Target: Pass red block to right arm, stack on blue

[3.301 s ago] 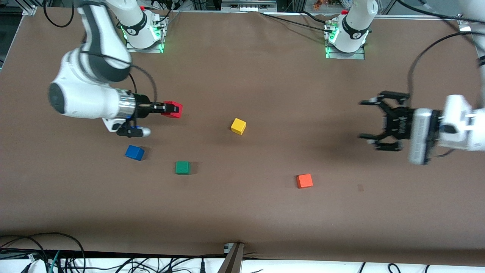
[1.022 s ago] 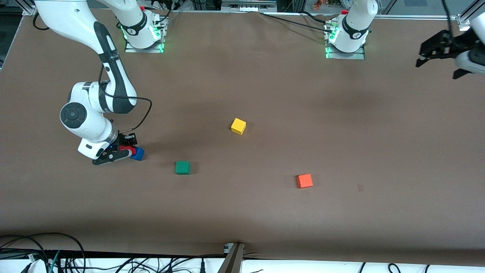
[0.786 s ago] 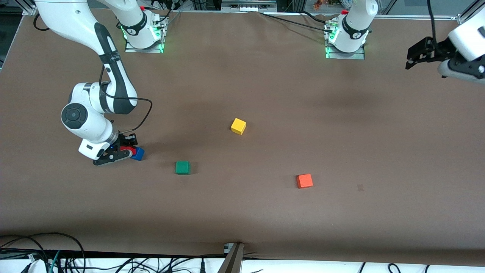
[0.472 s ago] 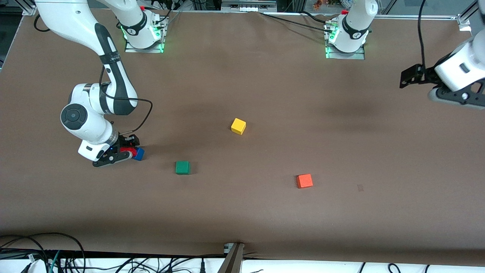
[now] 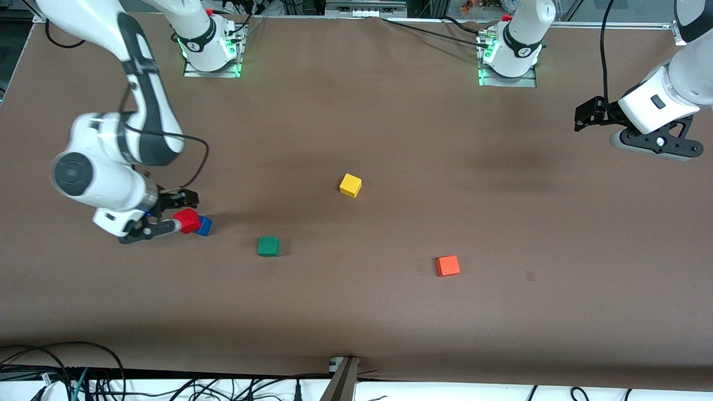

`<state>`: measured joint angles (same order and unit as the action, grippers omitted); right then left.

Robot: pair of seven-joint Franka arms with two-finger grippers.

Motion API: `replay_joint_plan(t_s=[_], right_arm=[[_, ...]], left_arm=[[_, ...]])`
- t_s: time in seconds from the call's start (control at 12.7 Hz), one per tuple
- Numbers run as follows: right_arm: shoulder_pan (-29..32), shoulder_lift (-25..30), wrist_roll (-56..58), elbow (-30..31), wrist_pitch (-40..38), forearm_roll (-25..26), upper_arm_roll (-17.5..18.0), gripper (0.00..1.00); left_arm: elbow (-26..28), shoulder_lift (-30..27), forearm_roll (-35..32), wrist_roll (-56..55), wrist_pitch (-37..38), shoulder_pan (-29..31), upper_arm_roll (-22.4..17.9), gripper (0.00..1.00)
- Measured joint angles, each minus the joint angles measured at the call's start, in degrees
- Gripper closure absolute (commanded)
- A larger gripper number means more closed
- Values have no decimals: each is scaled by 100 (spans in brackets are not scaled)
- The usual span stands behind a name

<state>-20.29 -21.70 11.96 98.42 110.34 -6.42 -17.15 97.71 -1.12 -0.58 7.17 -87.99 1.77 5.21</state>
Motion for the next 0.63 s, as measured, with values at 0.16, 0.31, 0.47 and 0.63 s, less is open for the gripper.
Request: replay_joint_plan(t_s=[0.16, 0.31, 0.47, 0.63], right_arm=[[10, 259, -372, -506, -1047, -73, -237, 0], [20, 655, -512, -821, -1935, -106, -409, 0], [26, 1122, -662, -952, -2663, -84, -504, 0], [25, 1522, -798, -1051, -3313, 104, -509, 0]], left_arm=[[-10, 0, 0, -57, -211, 0, -3, 0], [-72, 0, 0, -101, -251, -1, -2, 0], [-171, 5, 0, -112, -266, -2, 5, 0], [-236, 15, 0, -226, -269, -19, 19, 0]])
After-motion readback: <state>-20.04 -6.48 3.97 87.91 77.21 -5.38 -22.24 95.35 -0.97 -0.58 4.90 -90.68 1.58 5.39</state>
